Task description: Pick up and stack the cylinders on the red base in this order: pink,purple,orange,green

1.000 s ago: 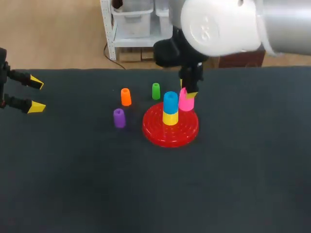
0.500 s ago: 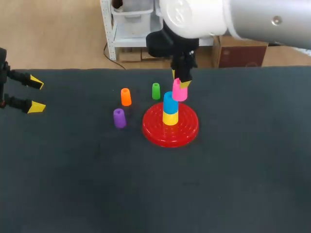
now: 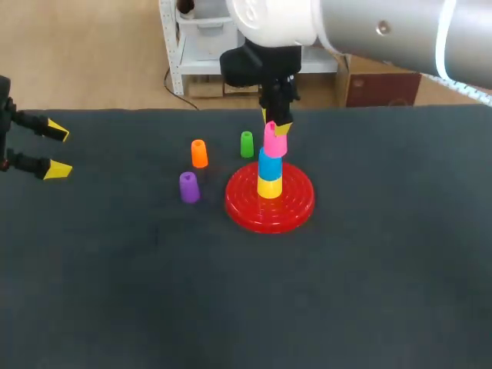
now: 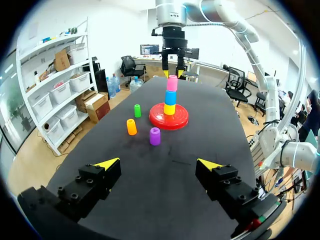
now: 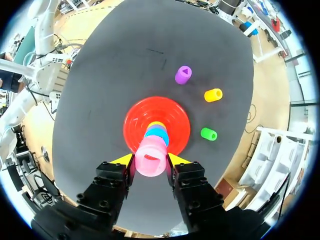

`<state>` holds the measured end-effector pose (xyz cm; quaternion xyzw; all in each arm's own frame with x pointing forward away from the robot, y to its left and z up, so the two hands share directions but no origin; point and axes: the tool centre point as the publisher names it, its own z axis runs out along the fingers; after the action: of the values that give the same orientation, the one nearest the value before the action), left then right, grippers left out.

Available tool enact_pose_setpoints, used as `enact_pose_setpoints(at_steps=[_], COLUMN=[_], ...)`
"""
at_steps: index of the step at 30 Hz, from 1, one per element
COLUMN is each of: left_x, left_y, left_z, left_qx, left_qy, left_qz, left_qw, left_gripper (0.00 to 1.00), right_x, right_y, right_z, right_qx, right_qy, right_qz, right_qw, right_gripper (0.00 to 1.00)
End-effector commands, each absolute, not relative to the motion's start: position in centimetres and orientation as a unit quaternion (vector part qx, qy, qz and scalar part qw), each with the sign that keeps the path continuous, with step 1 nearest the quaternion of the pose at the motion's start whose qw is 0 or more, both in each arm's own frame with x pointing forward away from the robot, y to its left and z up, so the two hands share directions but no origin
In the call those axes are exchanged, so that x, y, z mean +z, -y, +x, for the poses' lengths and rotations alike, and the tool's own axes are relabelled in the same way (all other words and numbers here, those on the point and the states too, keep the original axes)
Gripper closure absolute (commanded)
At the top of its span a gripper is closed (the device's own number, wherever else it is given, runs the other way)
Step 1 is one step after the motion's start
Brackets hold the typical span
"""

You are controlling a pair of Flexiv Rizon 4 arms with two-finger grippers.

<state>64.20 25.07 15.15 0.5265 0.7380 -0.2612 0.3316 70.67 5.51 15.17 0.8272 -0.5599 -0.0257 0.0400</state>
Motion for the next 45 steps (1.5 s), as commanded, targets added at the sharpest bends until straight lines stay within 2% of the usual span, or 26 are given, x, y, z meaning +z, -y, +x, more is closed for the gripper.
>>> enact_pose_setpoints(at_steps=[1, 11, 24, 38, 40, 41, 45], left_x=[15.0, 15.0, 15.0, 15.0, 15.0, 15.0, 15.0], left_y=[-25.1, -25.1, -25.1, -25.1, -25.1, -25.1, -25.1], left_z=[64.2, 64.2, 64.2, 64.2, 64.2, 64.2, 64.2], left_qx=[-0.261, -0.261, -0.261, -0.261, -0.261, -0.261, -0.261], left_qy=[-0.737, -0.737, -0.737, -0.737, -0.737, -0.737, -0.737], left_qz=[0.527, 0.527, 0.527, 0.527, 0.527, 0.527, 0.527], left_qw=[0.333, 0.333, 0.333, 0.333, 0.333, 0.333, 0.333], left_gripper=[0.0, 0.0, 0.0, 0.0, 0.0, 0.0, 0.0], right_x=[14.7, 14.3, 12.0, 10.5, 11.0, 11.4, 13.2], right_y=[-5.8, -6.9, -5.1, -5.3, -5.3, -5.3, -5.8], right_z=[71.1, 70.9, 70.6, 69.3, 69.2, 69.2, 68.9], right_qx=[-0.035, -0.036, -0.05, -0.031, -0.025, -0.019, 0.001], right_qy=[0.558, 0.547, 0.572, 0.568, 0.566, 0.563, 0.55], right_qz=[0.828, 0.835, 0.817, 0.821, 0.823, 0.826, 0.835], right_qw=[0.047, 0.044, 0.056, 0.049, 0.041, 0.035, 0.018], right_gripper=[1.0, 1.0, 1.0, 1.0, 0.58, 0.0, 0.0])
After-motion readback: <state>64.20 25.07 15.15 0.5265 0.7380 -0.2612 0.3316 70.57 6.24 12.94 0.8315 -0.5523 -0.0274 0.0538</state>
